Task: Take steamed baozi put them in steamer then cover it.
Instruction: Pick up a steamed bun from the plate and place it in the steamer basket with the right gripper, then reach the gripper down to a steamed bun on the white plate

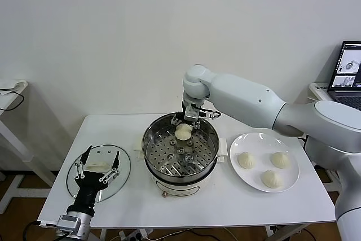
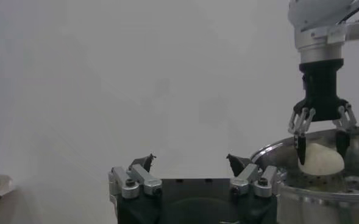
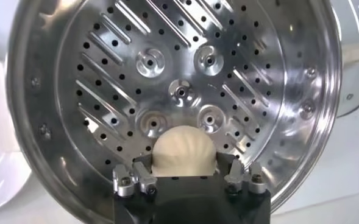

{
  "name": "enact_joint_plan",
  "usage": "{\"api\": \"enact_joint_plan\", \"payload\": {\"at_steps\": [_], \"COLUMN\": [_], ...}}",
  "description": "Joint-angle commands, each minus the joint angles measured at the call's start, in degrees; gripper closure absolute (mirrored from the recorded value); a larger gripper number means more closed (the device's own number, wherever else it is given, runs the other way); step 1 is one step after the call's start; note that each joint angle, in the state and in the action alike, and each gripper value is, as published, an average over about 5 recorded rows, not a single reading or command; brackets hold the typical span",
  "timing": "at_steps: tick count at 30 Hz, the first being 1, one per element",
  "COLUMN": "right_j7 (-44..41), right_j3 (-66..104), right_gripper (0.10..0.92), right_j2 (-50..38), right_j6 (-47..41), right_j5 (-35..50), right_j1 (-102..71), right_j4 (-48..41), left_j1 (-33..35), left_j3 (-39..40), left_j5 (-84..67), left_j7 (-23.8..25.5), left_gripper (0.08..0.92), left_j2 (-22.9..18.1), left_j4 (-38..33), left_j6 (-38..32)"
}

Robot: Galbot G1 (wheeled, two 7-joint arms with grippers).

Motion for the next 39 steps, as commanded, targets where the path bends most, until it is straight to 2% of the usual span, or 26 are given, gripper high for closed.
{"api": "enact_joint_plan", "payload": {"at_steps": [1, 6, 10, 17, 22, 31, 39], "right_j7": [0.11, -0.3, -1.08, -4.35, -6.17, -1.9, -1.2], "right_j3": [1.14, 0.83, 0.34, -3.91, -8.8, -7.07, 0.22], "right_gripper": [0.312, 0.224, 0.204, 0.203, 0.203, 0.203, 0.203], "right_j2": [0.64, -1.51, -5.75, -19.68, -31.95, -45.66, -46.58], "right_j6": [-0.36, -1.93, -3.98, -12.08, -22.8, -38.38, -46.23], "right_j5": [-1.11, 2.9, 8.72, 23.72, 32.36, 31.45, 24.81], "right_j1": [-1.3, -0.09, 3.26, 15.8, 21.24, 9.3, -2.87], "right_j4": [-1.54, 1.43, 5.72, 17.11, 22.81, 24.59, 22.46], "left_j1": [-0.02, 0.11, 0.2, 0.74, 1.04, 1.59, 1.76], "left_j3": [0.03, 0.12, 0.2, 0.55, 1.11, 2.95, 3.26], "left_j5": [-0.05, -0.06, -0.07, 0.13, 0.54, 1.58, 2.13], "left_j7": [0.03, 0.05, -0.01, -0.01, -0.03, -0.2, -0.24], "left_gripper": [0.177, 0.177, 0.177, 0.177, 0.177, 0.177, 0.177], "left_j2": [0.01, 0.01, 0.01, 0.06, 0.03, -0.3, -0.38], "left_j4": [-0.16, -0.31, -0.67, -1.04, -1.32, -2.04, -2.38], "left_j6": [0.17, 0.29, 0.47, 0.44, 0.34, -0.12, -0.51]}}
